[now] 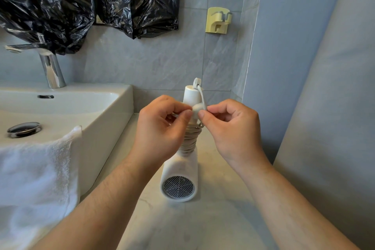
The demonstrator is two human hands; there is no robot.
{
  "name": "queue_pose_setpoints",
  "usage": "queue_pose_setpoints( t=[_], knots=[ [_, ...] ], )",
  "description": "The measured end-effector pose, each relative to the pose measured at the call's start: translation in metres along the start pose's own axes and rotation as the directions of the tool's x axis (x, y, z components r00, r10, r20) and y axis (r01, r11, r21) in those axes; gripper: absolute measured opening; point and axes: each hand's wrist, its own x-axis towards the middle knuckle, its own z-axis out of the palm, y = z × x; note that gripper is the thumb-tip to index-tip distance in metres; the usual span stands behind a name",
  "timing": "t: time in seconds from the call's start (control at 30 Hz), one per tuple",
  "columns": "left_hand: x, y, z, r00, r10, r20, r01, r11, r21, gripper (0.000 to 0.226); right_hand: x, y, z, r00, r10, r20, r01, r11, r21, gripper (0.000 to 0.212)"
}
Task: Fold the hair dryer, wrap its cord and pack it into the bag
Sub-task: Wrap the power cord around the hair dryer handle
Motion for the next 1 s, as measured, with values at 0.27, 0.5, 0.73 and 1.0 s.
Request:
queue_pose_setpoints(
  t=[0.27,0.5,0.73,1.0],
  knots=[
    [-0.002,-0.005,0.002,1.0,0.007,0.0,-0.007,1.0,-0.018,0.006,0.0,0.005,-0.003,0.985,-0.17,-0.013,0.168,0.983,-0.079,0.013],
    [0.003,-0.018,-0.001,0.858,-0.376,0.35,0.505,0.743,-0.44,0.05,0.001,0.001,-0.005,0.993,0.054,0.102,-0.06,0.996,0.059,0.019],
    [-0.003,-0.012,0.004,0.858,-0.294,0.422,0.488,0.724,-0.488,0.044,0.0,0.0,-0.005,0.993,0.085,0.084,-0.092,0.992,0.083,0.032],
    [-0.006,-0.01,0.01,0.885,-0.313,0.344,0.458,0.713,-0.531,0.038,0.002,0.01,-0.005,0.988,-0.029,0.154,0.021,0.998,0.053,0.011]
  ],
)
